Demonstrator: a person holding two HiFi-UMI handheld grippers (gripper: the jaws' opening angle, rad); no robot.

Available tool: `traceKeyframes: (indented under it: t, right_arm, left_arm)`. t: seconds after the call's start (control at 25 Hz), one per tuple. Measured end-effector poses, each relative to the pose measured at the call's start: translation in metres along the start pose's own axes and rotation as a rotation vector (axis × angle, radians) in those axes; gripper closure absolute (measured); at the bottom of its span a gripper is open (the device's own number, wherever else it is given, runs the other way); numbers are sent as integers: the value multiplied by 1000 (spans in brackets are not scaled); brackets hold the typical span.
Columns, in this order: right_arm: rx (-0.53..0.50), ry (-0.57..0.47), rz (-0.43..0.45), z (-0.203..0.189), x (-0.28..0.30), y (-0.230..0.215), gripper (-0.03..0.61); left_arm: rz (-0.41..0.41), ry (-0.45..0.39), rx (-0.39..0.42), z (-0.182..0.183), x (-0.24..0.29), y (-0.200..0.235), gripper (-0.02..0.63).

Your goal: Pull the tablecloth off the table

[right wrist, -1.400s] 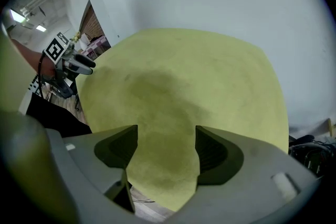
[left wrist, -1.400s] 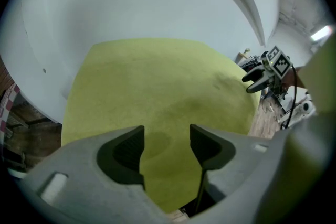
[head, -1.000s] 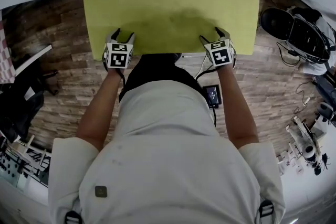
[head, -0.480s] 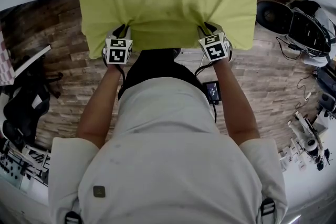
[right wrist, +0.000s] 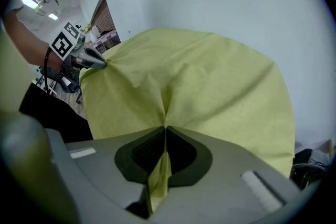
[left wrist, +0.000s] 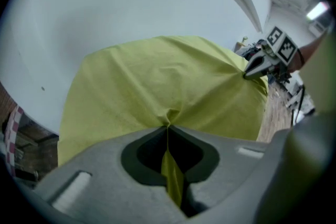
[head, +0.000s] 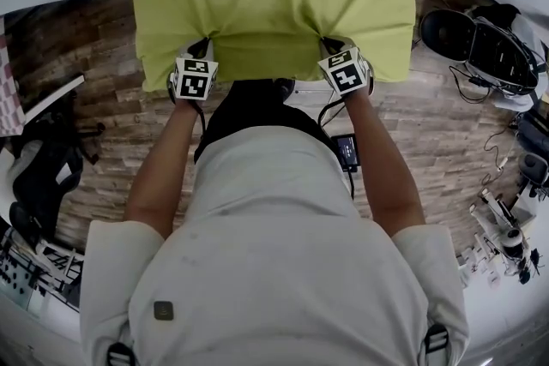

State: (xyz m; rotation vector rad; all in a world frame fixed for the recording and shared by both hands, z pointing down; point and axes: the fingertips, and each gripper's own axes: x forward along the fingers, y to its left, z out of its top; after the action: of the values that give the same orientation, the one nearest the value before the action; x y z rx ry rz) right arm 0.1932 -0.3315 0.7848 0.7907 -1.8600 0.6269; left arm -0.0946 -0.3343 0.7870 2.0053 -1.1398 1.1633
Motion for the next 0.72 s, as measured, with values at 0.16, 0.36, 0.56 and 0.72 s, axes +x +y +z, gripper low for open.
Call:
traceKeyframes:
  t: [0.16, 0.36, 0.56, 0.72]
  right_arm:
    - [16, -17, 14, 4, -6, 3, 565]
    - [27, -97, 12, 14, -37, 7, 565]
    - [23, -167, 5, 19, -64, 8, 565]
    - [10, -224, -7, 24, -86, 9, 565]
  left_arm:
    - [-5, -9, -47, 3, -7, 0, 609]
    - [20, -90, -71, 14, -33, -5, 611]
    - [32, -170, -117, 28, -59, -15, 611]
    - [41, -235, -126, 41, -83, -25, 609]
